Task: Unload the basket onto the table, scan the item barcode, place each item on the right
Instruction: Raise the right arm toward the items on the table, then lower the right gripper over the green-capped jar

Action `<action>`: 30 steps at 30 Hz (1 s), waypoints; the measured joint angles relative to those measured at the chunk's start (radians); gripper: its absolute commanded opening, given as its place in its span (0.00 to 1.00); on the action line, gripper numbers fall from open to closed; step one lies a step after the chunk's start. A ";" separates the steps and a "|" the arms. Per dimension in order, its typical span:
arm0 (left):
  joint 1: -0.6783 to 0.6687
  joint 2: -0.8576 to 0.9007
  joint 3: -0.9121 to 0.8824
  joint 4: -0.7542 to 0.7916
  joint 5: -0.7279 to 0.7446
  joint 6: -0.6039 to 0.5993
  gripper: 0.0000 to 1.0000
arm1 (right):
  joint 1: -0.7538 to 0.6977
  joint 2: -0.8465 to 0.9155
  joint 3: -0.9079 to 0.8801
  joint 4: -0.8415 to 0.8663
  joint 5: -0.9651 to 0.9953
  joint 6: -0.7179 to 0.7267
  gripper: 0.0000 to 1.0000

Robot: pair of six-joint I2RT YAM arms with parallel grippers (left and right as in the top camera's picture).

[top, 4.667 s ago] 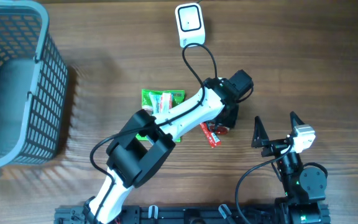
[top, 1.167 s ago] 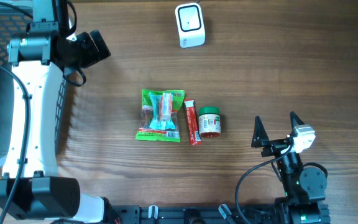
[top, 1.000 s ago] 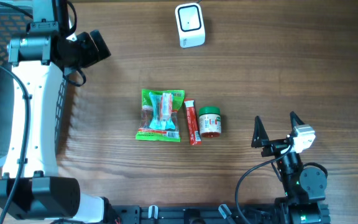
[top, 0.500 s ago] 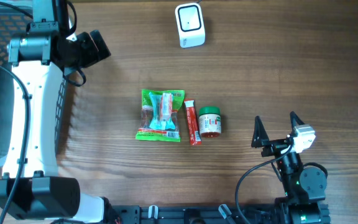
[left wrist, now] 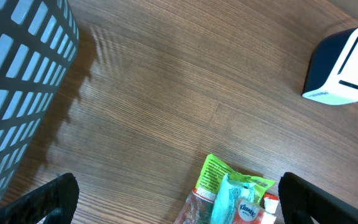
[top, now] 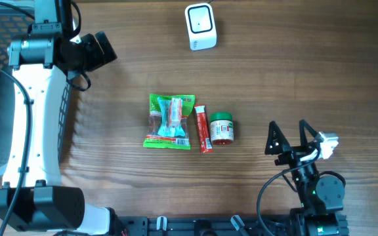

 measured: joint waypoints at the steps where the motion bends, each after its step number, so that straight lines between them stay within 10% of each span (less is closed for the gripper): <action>1: 0.000 0.000 0.000 0.000 0.000 0.000 1.00 | 0.000 0.002 0.002 -0.014 -0.002 0.006 1.00; 13: 0.000 0.000 0.000 0.000 0.000 0.000 1.00 | 0.000 0.229 0.418 -0.267 -0.019 -0.039 1.00; 25: 0.000 0.000 -0.001 -0.002 0.000 0.000 1.00 | -0.001 1.017 1.482 -1.184 -0.114 -0.114 1.00; 30: 0.000 0.000 -0.001 -0.002 0.000 0.000 1.00 | -0.001 1.270 1.681 -1.287 -0.117 -0.129 0.93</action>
